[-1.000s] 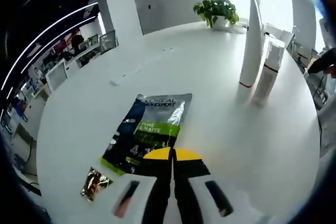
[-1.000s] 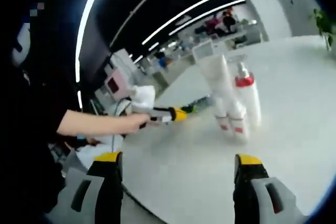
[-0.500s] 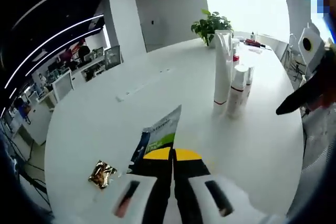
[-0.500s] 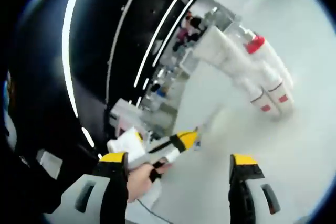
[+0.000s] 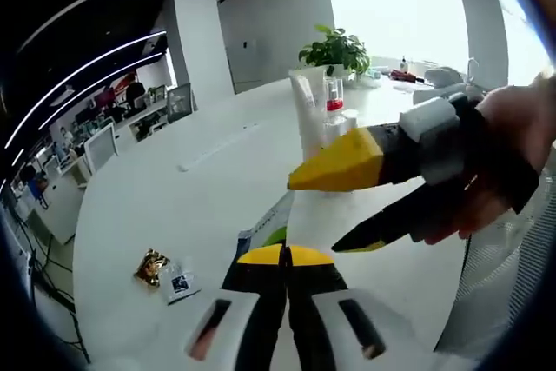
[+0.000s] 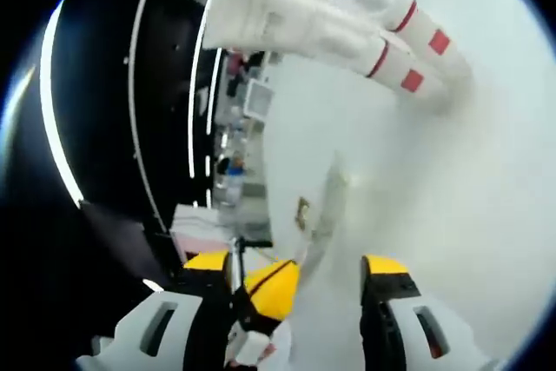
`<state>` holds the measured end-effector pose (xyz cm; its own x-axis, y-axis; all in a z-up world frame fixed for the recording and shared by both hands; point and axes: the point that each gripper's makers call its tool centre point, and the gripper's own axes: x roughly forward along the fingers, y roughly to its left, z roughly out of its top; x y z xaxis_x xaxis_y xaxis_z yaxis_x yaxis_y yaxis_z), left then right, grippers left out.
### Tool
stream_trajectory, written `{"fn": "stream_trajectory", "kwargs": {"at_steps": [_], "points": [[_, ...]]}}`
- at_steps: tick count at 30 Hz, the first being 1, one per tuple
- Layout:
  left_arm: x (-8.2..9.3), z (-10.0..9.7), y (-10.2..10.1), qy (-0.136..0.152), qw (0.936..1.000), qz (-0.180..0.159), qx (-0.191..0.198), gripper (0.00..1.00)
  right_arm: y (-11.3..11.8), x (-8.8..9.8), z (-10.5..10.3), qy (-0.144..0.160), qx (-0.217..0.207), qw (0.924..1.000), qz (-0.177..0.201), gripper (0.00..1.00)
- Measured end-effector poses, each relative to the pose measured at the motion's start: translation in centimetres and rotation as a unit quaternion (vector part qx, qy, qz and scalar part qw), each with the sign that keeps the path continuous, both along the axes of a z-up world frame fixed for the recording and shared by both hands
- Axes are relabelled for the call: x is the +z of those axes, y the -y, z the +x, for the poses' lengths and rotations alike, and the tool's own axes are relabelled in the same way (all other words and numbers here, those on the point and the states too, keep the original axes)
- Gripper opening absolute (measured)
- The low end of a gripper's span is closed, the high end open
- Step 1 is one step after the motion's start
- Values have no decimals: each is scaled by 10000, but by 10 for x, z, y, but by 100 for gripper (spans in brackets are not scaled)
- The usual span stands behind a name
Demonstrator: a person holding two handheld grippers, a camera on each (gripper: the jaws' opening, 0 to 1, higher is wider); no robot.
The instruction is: Arrange the skincare products in the storage area until every visible bottle or jar stands upright without overlapping.
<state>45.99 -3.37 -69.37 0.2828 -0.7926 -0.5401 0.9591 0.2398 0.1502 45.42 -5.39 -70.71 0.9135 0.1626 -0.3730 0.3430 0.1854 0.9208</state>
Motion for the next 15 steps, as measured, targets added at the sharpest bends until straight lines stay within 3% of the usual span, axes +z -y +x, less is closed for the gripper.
{"fn": "stream_trajectory", "kwargs": {"at_steps": [2, 8, 15], "points": [[0, -9, 0, 20, 10000, 16, -70, 0, 2, -3, 2, -119, -81, 9998, -146, 58], [3, -29, -1, 100, 9996, 58, -254, 0, 1, -26, -3, -668, -199, 9976, -24, 44], [8, -51, -4, 111, 9988, 79, -460, 0, 1, -35, -9, -795, -302, 9964, 55, 37]]}}
